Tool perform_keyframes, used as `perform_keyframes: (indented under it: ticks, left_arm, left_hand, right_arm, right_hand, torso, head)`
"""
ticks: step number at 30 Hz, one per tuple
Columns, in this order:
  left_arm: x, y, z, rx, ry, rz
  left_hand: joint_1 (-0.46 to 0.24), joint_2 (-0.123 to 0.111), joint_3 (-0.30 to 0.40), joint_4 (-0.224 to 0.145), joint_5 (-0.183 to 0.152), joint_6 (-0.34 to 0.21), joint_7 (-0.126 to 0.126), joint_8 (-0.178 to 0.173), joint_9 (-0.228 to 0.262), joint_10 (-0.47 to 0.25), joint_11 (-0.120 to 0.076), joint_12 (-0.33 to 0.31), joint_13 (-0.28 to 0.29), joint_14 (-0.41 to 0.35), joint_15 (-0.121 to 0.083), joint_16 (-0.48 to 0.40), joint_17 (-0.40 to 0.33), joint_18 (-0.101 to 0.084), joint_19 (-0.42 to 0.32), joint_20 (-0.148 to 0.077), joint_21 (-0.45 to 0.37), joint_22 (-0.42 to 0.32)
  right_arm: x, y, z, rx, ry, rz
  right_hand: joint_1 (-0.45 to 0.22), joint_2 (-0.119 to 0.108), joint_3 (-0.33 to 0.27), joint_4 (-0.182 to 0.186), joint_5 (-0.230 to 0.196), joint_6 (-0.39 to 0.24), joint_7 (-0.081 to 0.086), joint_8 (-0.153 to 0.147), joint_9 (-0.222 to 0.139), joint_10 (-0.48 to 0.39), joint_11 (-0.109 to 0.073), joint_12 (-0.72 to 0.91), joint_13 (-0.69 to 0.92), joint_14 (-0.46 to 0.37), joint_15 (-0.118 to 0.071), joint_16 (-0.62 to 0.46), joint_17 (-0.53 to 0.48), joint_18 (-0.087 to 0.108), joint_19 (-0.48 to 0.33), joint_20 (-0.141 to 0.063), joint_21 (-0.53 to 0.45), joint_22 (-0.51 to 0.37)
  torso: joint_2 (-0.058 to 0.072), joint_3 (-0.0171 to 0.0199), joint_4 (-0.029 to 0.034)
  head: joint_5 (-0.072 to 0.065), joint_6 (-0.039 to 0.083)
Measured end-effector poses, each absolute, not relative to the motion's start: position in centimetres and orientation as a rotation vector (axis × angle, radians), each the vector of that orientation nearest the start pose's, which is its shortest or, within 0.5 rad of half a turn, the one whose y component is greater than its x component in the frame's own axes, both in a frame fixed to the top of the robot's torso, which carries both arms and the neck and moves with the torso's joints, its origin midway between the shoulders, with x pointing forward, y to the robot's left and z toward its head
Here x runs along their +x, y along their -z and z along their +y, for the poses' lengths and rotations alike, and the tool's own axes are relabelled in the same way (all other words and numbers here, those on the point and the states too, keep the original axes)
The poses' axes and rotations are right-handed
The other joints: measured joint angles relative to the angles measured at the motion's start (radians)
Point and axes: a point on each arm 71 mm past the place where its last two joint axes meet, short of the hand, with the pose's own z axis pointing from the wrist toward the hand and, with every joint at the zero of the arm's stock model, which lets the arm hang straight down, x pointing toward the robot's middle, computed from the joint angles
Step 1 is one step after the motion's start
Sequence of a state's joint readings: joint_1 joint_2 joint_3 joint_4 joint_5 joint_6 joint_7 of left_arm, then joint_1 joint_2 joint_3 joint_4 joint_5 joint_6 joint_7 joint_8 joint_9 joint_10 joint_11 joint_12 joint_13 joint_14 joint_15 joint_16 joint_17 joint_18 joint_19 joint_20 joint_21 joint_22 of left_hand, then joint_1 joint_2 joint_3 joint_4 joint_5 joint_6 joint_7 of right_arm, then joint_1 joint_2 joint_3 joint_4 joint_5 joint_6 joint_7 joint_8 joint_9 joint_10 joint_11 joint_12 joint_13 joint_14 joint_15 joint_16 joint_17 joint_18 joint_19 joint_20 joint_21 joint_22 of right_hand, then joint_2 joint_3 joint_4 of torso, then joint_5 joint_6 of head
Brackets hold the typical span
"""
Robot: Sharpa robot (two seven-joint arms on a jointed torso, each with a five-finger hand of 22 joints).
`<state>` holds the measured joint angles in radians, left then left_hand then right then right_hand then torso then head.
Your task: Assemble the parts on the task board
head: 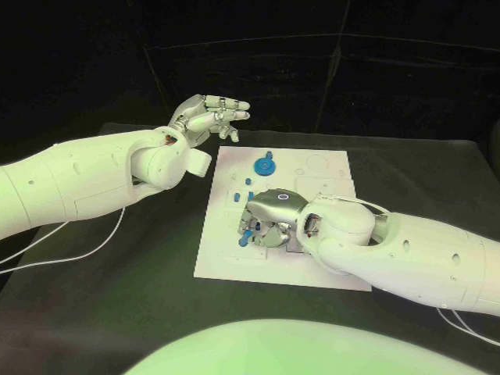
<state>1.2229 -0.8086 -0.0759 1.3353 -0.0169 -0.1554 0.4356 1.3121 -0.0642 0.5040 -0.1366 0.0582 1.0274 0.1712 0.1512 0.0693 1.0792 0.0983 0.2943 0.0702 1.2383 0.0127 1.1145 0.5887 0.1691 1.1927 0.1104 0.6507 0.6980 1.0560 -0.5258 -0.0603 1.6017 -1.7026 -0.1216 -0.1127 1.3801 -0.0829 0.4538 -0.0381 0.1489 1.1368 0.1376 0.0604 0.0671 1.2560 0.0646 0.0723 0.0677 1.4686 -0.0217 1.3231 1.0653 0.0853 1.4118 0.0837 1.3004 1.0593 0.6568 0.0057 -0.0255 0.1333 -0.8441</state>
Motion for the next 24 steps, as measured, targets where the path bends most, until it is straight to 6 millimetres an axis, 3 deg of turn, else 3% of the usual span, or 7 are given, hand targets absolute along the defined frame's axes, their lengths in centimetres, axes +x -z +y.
perform_keyframes:
  ticks: [10, 24]
  left_arm:
    - [52.0, 18.7, 24.3, -1.058, 1.557, 1.409]
    - [52.0, 18.7, 24.4, -1.059, 1.557, 1.411]
  left_hand:
    - [0.000, 0.000, 0.000, 0.000, 0.000, 0.000, 0.000, 0.000, 0.000, 0.000, 0.000, 0.000, 0.000, 0.000, 0.000, 0.000, 0.000, 0.000, 0.000, 0.000, 0.000, 0.000]
    - [0.000, 0.000, 0.000, 0.000, 0.000, 0.000, 0.000, 0.000, 0.000, 0.000, 0.000, 0.000, 0.000, 0.000, 0.000, 0.000, 0.000, 0.000, 0.000, 0.000, 0.000, 0.000]
  right_arm:
    - [39.1, 23.9, -0.9, -0.695, -0.898, 1.755]
    - [38.8, 24.0, -0.5, -0.724, -0.881, 1.735]
  right_hand:
    - [-0.025, -0.025, 0.003, 0.003, 0.008, -0.013, 0.012, 0.000, 0.001, -0.009, 0.009, -0.005, 0.000, -0.004, 0.004, 0.000, -0.006, 0.000, -0.004, 0.004, -0.001, -0.004]
    - [-0.062, -0.062, -0.003, 0.009, 0.024, -0.067, 0.011, 0.003, -0.002, -0.063, 0.023, -0.008, -0.004, -0.004, 0.011, 0.000, -0.014, 0.000, -0.011, 0.011, -0.004, -0.009]
  torso:
    - [0.000, -0.0002, -0.0006]
    - [0.000, -0.0008, -0.0006]
  head:
    - [0.000, -0.001]
    - [-0.003, -0.002]
